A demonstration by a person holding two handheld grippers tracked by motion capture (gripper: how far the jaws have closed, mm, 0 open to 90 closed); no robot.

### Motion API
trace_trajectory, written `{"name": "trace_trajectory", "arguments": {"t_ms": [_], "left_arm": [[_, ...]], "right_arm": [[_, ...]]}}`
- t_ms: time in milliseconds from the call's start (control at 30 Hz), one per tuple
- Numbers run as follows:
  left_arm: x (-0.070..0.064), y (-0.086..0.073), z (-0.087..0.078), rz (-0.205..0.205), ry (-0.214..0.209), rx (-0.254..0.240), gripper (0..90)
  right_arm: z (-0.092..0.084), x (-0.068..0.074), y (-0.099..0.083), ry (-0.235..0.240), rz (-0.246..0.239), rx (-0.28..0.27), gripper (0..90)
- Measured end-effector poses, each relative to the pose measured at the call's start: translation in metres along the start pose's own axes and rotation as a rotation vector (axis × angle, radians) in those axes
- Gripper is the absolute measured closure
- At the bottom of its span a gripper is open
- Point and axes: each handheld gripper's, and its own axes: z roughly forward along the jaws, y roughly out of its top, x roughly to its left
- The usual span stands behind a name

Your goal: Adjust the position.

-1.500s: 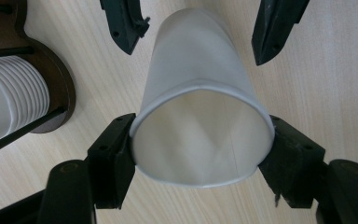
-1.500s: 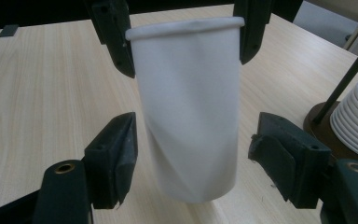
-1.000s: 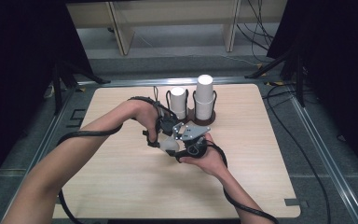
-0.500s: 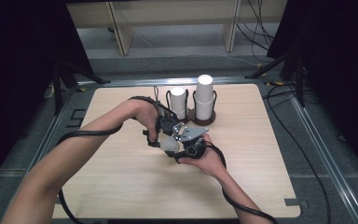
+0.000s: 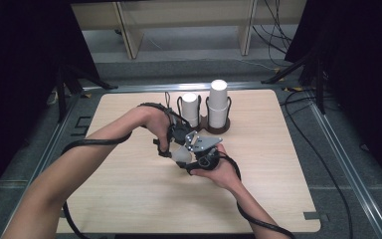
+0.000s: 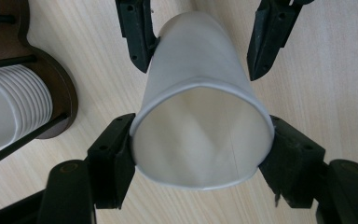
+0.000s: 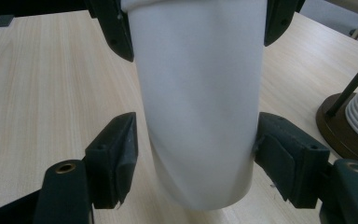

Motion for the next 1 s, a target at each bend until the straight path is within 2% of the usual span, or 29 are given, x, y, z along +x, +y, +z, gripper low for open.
{"name": "trace_trajectory", "arguments": {"t_ms": [167,200,267,333,367,400,533,567,933,1000], "left_arm": [[0.0004,0.0010,-0.0005,0.007,-0.002,0.004,31.9],[0.0003,0.0012,-0.0006,0.007,-0.003,0.003,32.0],[0.0002,0.0015,-0.0009,0.009,-0.003,0.002,32.0],[0.0002,0.0018,-0.0014,0.009,-0.003,0.002,31.9],[0.0001,0.0019,-0.0017,0.009,-0.004,0.000,32.0],[-0.0001,0.0019,-0.0017,0.005,-0.005,-0.005,32.0],[0.0000,0.0023,-0.0030,0.007,-0.001,-0.004,32.0],[0.0000,0.0024,-0.0033,0.007,0.000,-0.003,32.1],[-0.0001,0.0040,-0.0042,0.011,0.002,-0.009,32.3],[0.0000,0.0048,-0.0044,0.013,0.004,-0.013,32.4]], "right_arm": [[-0.0002,-0.0004,-0.0009,-0.006,-0.002,-0.003,31.5],[-0.0003,0.0013,-0.0016,0.001,0.028,0.006,31.6],[0.0014,0.0006,-0.0024,0.006,0.013,-0.005,31.9],[0.0006,0.0022,-0.0033,-0.005,0.037,0.007,32.5],[0.0007,0.0023,-0.0033,-0.004,0.037,0.010,32.9],[0.0016,0.0008,-0.0034,-0.001,0.016,0.004,33.3],[0.0018,0.0014,-0.0028,-0.014,0.030,-0.007,33.6],[0.0025,0.0007,-0.0023,-0.006,0.013,-0.012,33.7],[0.0046,0.0015,-0.0024,-0.009,0.008,-0.013,34.8],[0.0040,0.0024,-0.0030,-0.015,0.022,-0.010,35.1]]}}
